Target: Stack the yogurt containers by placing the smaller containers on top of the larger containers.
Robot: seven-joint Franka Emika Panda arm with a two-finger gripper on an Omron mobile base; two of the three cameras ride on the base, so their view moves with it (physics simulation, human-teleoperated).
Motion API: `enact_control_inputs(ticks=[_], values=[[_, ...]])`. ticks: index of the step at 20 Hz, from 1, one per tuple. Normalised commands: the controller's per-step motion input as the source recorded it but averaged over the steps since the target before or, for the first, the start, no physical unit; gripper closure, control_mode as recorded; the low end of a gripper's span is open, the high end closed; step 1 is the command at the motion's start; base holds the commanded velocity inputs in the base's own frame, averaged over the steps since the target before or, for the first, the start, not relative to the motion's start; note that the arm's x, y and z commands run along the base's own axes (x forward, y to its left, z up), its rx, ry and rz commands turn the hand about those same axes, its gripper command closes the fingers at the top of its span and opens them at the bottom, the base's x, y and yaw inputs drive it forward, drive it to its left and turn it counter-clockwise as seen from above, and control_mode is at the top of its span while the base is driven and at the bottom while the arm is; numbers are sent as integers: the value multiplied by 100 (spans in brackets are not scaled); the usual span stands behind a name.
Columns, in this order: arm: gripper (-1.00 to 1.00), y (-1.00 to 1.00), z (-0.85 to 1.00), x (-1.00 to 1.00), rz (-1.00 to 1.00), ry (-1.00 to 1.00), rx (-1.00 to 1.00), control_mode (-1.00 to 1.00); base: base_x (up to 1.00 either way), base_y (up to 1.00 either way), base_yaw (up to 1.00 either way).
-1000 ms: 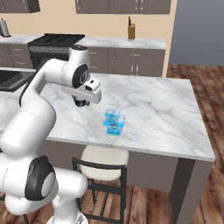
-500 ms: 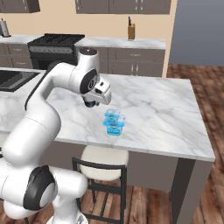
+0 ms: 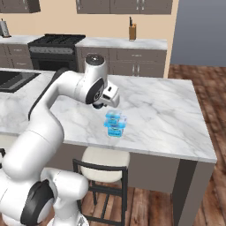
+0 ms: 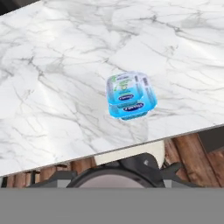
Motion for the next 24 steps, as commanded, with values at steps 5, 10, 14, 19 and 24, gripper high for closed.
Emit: enact_control_inputs(ticks=[5, 10, 14, 19, 24], values=[[100, -15, 0, 0, -3, -5, 0, -100, 0, 0, 0], [100, -10, 1, 1, -2, 0, 0, -100, 0, 0, 0], [100, -1, 3, 6, 0, 4, 0, -100, 0, 0, 0], [100, 0, 0, 11, 0, 4, 0, -100, 0, 0, 0], [100, 0, 0, 10, 0, 8, 0, -100, 0, 0, 0]])
